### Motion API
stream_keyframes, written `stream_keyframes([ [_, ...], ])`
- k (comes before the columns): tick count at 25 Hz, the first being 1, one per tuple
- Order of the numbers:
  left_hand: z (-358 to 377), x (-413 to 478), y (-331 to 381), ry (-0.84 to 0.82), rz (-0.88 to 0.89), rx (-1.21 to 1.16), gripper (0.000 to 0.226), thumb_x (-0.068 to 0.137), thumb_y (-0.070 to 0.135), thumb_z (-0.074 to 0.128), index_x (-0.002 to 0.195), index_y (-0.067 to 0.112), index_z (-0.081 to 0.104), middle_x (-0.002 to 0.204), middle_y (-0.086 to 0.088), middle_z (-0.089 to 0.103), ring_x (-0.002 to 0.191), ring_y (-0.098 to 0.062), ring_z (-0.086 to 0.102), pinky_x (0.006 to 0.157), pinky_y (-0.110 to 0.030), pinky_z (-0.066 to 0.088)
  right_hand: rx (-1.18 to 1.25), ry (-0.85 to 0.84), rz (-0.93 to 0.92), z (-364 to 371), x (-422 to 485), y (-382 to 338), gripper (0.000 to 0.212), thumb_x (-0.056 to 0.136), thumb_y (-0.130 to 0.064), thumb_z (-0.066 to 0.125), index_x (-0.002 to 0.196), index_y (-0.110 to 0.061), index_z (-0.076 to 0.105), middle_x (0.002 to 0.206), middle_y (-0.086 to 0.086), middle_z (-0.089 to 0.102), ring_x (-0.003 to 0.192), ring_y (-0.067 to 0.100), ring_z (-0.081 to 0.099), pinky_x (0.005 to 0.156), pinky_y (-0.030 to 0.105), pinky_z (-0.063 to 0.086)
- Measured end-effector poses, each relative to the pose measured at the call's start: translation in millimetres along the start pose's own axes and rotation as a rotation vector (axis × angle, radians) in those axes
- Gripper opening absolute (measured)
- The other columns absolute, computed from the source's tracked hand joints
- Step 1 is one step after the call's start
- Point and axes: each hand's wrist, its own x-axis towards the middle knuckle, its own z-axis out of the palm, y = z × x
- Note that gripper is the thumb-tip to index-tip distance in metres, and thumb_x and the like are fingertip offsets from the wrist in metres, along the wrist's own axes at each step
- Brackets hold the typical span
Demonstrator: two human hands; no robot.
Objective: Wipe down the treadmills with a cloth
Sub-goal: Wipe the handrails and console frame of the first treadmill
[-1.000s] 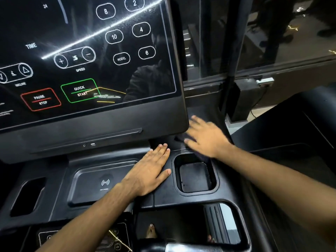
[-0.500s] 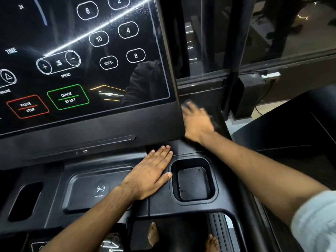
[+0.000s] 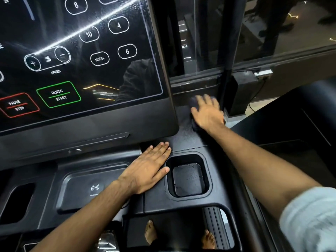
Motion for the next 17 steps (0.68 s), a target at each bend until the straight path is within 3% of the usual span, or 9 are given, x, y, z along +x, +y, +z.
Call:
stream_keyframes([
  [1, 1.6, -1.2, 2.7, 0.002, 0.009, -0.008, 0.064, 0.101, 0.049, 0.019, 0.155, 0.020, -0.001, 0.160, 0.005, -0.012, 0.146, -0.005, -0.017, 0.117, -0.025, -0.013, 0.005, 0.026, 0.172, 0.8, -6.3, 2.2, 0.062, 0.100, -0.047, 0.040, 0.157, -0.027, 0.026, 0.165, 0.003, 0.022, 0.149, 0.036, 0.020, 0.112, 0.057, 0.031],
  [2, 2.6, -1.3, 4.5, 0.002, 0.017, -0.015, 0.064, 0.101, 0.049, 0.018, 0.155, 0.020, -0.001, 0.160, 0.005, -0.013, 0.146, -0.004, -0.018, 0.117, -0.025, -0.013, -0.046, 0.091, 0.161, 7.3, -16.6, 0.4, 0.063, 0.100, -0.047, 0.039, 0.158, -0.026, 0.024, 0.165, 0.003, 0.022, 0.149, 0.037, 0.021, 0.111, 0.057, 0.031],
  [5, 1.1, 1.8, 1.7, -0.001, 0.020, -0.024, 0.066, 0.098, 0.051, 0.014, 0.155, 0.021, 0.000, 0.159, 0.006, -0.013, 0.146, -0.004, -0.017, 0.119, -0.027, -0.010, -0.067, 0.027, -0.308, 12.0, -31.9, 16.2, 0.061, 0.099, -0.051, 0.042, 0.156, -0.033, 0.028, 0.166, -0.003, 0.022, 0.151, 0.029, 0.019, 0.112, 0.051, 0.033],
  [8, 1.0, -0.5, 2.8, -0.016, 0.013, -0.021, 0.067, 0.097, 0.053, 0.014, 0.155, 0.022, 0.000, 0.160, 0.007, -0.012, 0.146, -0.004, -0.017, 0.118, -0.025, -0.011, 0.158, -0.020, 0.173, -5.1, -27.4, 34.0, 0.064, 0.101, -0.046, 0.042, 0.158, -0.022, 0.025, 0.163, 0.010, 0.027, 0.147, 0.035, 0.028, 0.116, 0.047, 0.030],
  [9, 2.2, -0.5, 5.7, -0.011, 0.008, -0.032, 0.068, 0.096, 0.055, 0.013, 0.155, 0.022, 0.000, 0.160, 0.007, -0.012, 0.146, -0.003, -0.017, 0.117, -0.023, -0.013, 0.105, 0.023, 0.230, -0.3, -44.6, 36.4, 0.064, 0.102, -0.047, 0.040, 0.158, -0.021, 0.024, 0.162, 0.011, 0.027, 0.146, 0.036, 0.030, 0.114, 0.049, 0.033],
  [12, 1.2, 3.5, 9.3, -0.006, 0.013, -0.043, 0.071, 0.093, 0.059, 0.007, 0.154, 0.024, -0.002, 0.160, 0.008, -0.012, 0.145, -0.001, -0.019, 0.117, -0.023, -0.014, 0.036, 0.061, -0.199, 5.5, -103.5, 49.5, 0.060, 0.102, -0.049, 0.041, 0.158, -0.033, 0.025, 0.167, -0.004, 0.019, 0.153, 0.026, 0.017, 0.114, 0.047, 0.032],
  [13, 1.0, 4.8, 8.2, 0.000, 0.018, -0.035, 0.069, 0.094, 0.059, 0.008, 0.153, 0.024, -0.002, 0.160, 0.008, -0.012, 0.145, -0.001, -0.019, 0.117, -0.024, -0.014, 0.083, 0.026, -0.210, 0.8, -99.8, 60.5, 0.059, 0.102, -0.048, 0.043, 0.157, -0.034, 0.027, 0.166, -0.006, 0.020, 0.153, 0.022, 0.017, 0.116, 0.044, 0.030],
  [16, 2.4, 5.6, 11.0, -0.004, 0.025, -0.042, 0.065, 0.097, 0.052, 0.014, 0.154, 0.024, -0.002, 0.159, 0.009, -0.013, 0.145, 0.000, -0.019, 0.119, -0.026, -0.010, 0.140, 0.003, 0.126, -12.3, -108.5, 60.9, 0.058, 0.103, -0.045, 0.041, 0.156, -0.028, 0.029, 0.163, -0.001, 0.030, 0.147, 0.024, 0.030, 0.113, 0.040, 0.033],
  [17, 3.5, 6.2, 13.3, 0.001, 0.025, -0.049, 0.065, 0.098, 0.052, 0.013, 0.154, 0.024, -0.002, 0.159, 0.009, -0.013, 0.144, 0.000, -0.019, 0.120, -0.027, -0.010, 0.050, 0.064, 0.014, -5.4, -125.4, 57.1, 0.058, 0.102, -0.047, 0.038, 0.157, -0.029, 0.028, 0.164, -0.002, 0.027, 0.148, 0.025, 0.029, 0.112, 0.043, 0.035],
])
